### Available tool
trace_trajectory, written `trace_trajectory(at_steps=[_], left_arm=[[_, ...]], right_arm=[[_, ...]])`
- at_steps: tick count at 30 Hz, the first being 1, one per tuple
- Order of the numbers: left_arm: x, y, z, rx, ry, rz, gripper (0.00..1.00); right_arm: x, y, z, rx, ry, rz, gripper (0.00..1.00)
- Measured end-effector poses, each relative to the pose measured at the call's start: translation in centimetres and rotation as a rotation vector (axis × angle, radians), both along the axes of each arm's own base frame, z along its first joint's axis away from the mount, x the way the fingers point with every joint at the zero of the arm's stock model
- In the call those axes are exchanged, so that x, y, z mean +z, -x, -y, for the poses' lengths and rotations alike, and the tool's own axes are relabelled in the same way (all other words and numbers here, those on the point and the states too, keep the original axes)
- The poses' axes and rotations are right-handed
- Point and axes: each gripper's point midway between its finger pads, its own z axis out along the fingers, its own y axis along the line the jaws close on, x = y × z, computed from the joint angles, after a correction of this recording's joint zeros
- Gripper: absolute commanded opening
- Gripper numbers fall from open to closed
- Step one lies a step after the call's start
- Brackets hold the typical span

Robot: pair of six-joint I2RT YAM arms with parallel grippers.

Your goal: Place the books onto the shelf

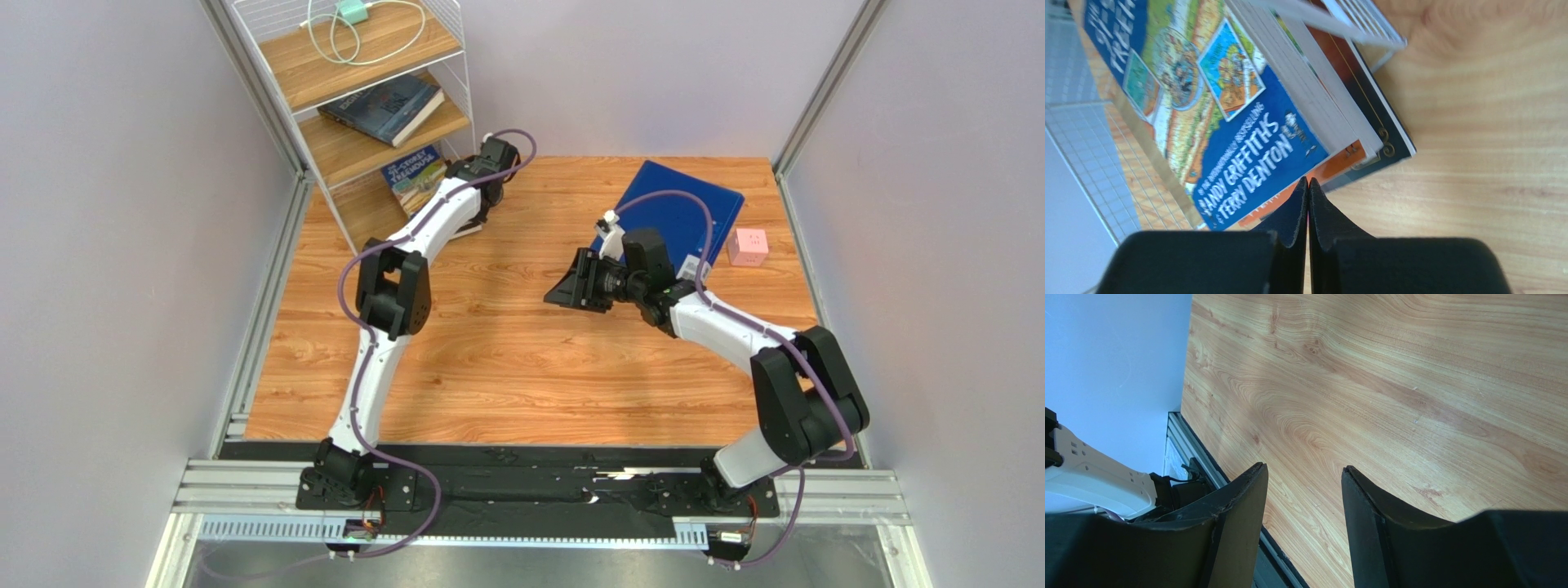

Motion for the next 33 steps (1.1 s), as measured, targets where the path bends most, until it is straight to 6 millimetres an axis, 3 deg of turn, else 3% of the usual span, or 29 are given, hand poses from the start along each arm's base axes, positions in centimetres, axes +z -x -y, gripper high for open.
trace_trajectory(at_steps=[5, 9, 15, 20, 22, 26, 29, 30, 33], left_arm=[[1.6, -1.2, 0.0, -0.006, 0.008, 0.053, 0.00], [1.0, -1.0, 0.4, -0.015, 0.011, 0.047, 0.00], [-1.1, 2.8, 1.1, -0.062, -0.030, -0.017, 0.00], [1.5, 5.3, 4.6, -0.128, 0.003, 0.030, 0.01], [3.0, 6.8, 5.5, -0.143, 0.035, 0.050, 0.06], [4.8, 11.6, 6.8, -0.178, 0.188, 0.066, 0.50], [5.3, 16.2, 6.5, -0.191, 0.334, 0.063, 0.62], [5.5, 17.9, 6.1, -0.193, 0.376, 0.059, 0.63], [6.4, 22.0, 5.3, -0.199, 0.505, 0.079, 0.68]], right_arm=[[-0.1, -0.1, -0.1, 0.004, -0.003, 0.002, 0.52], [-0.3, -0.2, -0.2, 0.004, -0.003, -0.002, 0.52], [-0.3, -0.2, -0.2, 0.005, -0.005, 0.001, 0.52], [-0.4, -0.1, -0.1, 0.002, 0.001, -0.003, 0.52], [-0.5, 0.0, 0.1, -0.005, 0.012, -0.007, 0.52], [0.1, 0.3, 1.0, -0.031, 0.048, 0.010, 0.54], [0.8, 0.5, 2.0, -0.063, 0.079, 0.045, 0.55], [0.9, 0.7, 2.4, -0.072, 0.091, 0.051, 0.64], [0.8, 1.6, 3.6, -0.103, 0.130, 0.061, 0.76]])
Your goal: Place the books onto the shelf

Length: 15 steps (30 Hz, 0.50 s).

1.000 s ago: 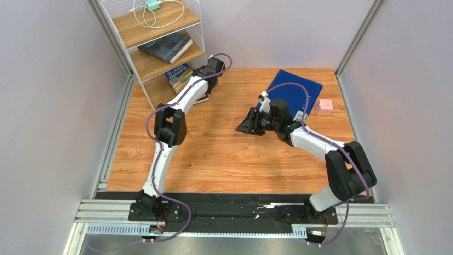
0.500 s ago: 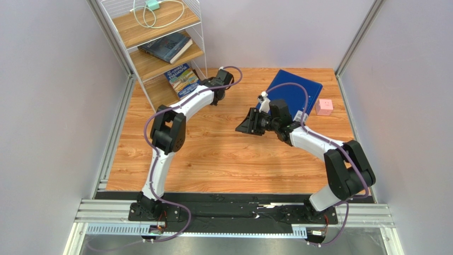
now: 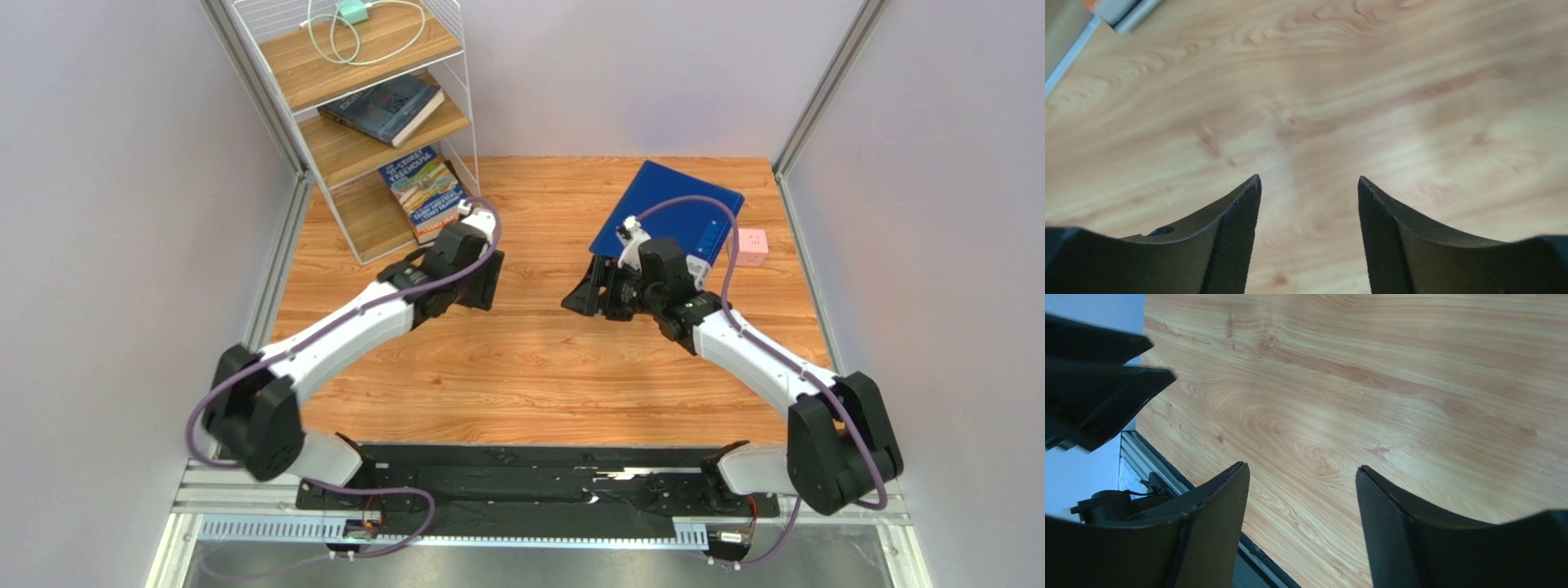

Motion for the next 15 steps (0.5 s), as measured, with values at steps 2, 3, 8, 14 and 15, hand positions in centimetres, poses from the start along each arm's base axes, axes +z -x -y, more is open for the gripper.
trace_trajectory(at_steps=[2, 3, 8, 14, 15], left_arm=[[0.9, 2.3, -0.2, -0.016, 0.092, 0.016, 0.78], [1.2, 3.2, -0.3, -0.026, 0.123, 0.022, 0.80], [2.8, 7.5, -1.1, -0.053, 0.278, 0.055, 0.99], [3.8, 11.2, -2.8, -0.041, 0.403, 0.081, 1.00], [3.9, 11.5, -2.9, -0.041, 0.416, 0.085, 1.00]], right_arm=[[-0.3, 0.5, 0.9, -0.022, 0.030, 0.006, 0.84], [-0.5, 0.8, 1.3, -0.032, 0.043, 0.006, 0.88], [-0.6, 2.6, 3.3, -0.071, 0.092, 0.025, 1.00], [0.6, 4.0, 5.7, -0.130, 0.134, 0.092, 1.00], [0.7, 4.3, 6.1, -0.141, 0.143, 0.100, 1.00]])
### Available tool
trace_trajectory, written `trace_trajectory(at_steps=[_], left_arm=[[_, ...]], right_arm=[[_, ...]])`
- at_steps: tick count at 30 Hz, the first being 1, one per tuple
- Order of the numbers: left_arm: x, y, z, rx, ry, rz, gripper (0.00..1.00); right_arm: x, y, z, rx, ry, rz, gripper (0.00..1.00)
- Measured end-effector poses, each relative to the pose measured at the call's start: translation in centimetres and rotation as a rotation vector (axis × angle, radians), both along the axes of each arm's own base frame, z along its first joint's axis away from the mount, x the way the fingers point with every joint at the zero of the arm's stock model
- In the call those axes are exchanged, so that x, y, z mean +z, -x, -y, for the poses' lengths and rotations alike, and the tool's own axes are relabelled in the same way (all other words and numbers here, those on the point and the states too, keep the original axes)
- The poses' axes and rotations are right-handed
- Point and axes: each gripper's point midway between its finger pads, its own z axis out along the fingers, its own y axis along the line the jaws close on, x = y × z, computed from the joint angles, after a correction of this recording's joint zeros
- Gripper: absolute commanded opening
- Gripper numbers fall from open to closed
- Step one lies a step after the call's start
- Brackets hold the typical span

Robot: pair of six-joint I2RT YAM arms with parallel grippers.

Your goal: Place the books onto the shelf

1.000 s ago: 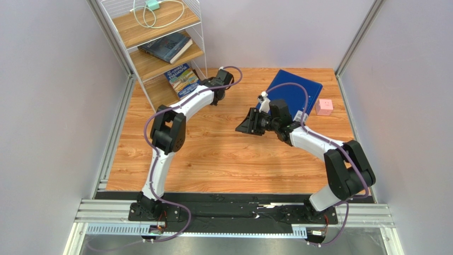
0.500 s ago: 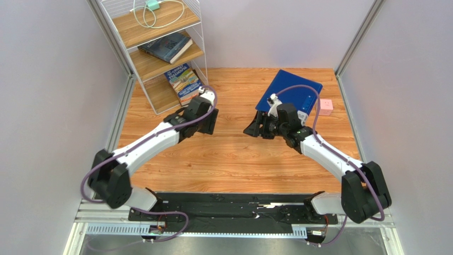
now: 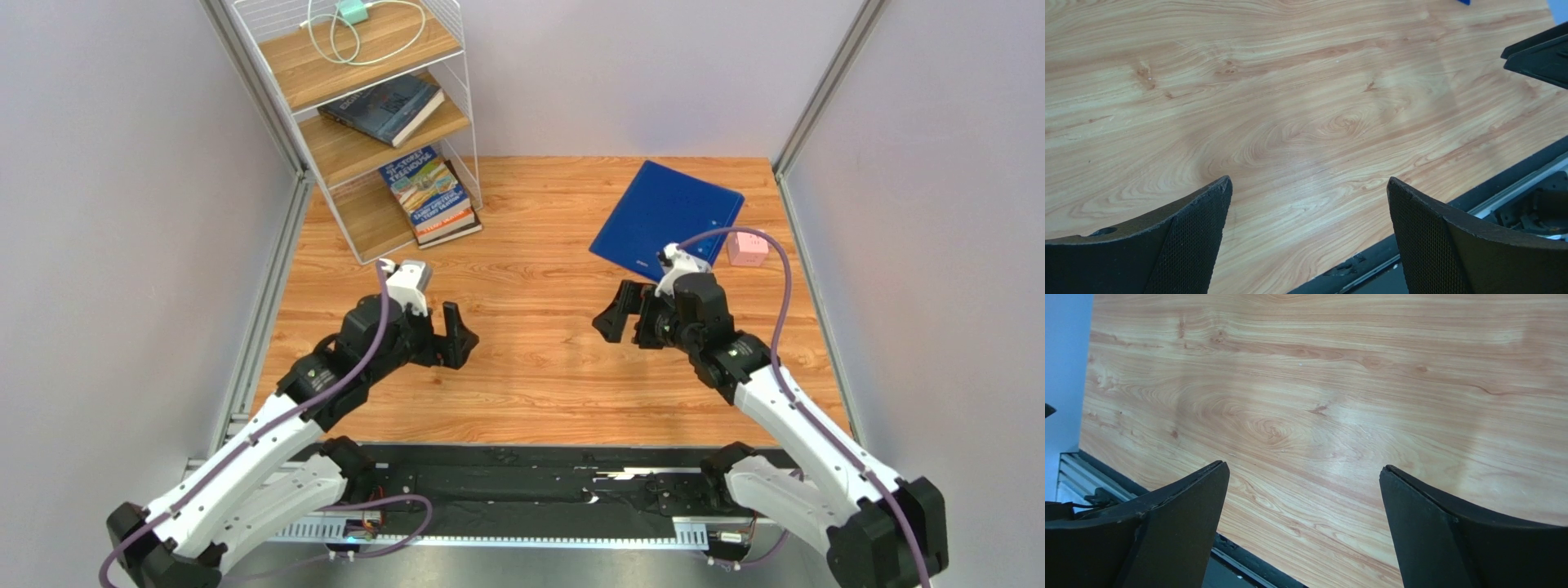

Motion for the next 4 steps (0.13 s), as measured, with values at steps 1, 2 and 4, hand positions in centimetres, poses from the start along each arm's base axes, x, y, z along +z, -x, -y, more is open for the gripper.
trace_trajectory(at_steps=[1, 2, 4], left_arm=[[0.16, 0.28, -0.10, 0.001, 0.013, 0.003, 1.00], [0.34, 0.56, -0.19, 0.001, 0.026, 0.008, 1.00], [0.39, 0.92, -0.34, 0.000, 0.041, 0.014, 1.00]], right_arm=[[0.10, 0.21, 0.42, -0.012, 0.009, 0.009, 1.00], [0.13, 0.35, 0.74, -0.021, 0.016, 0.015, 1.00], [0.16, 0.55, 1.37, -0.040, 0.034, 0.023, 1.00]])
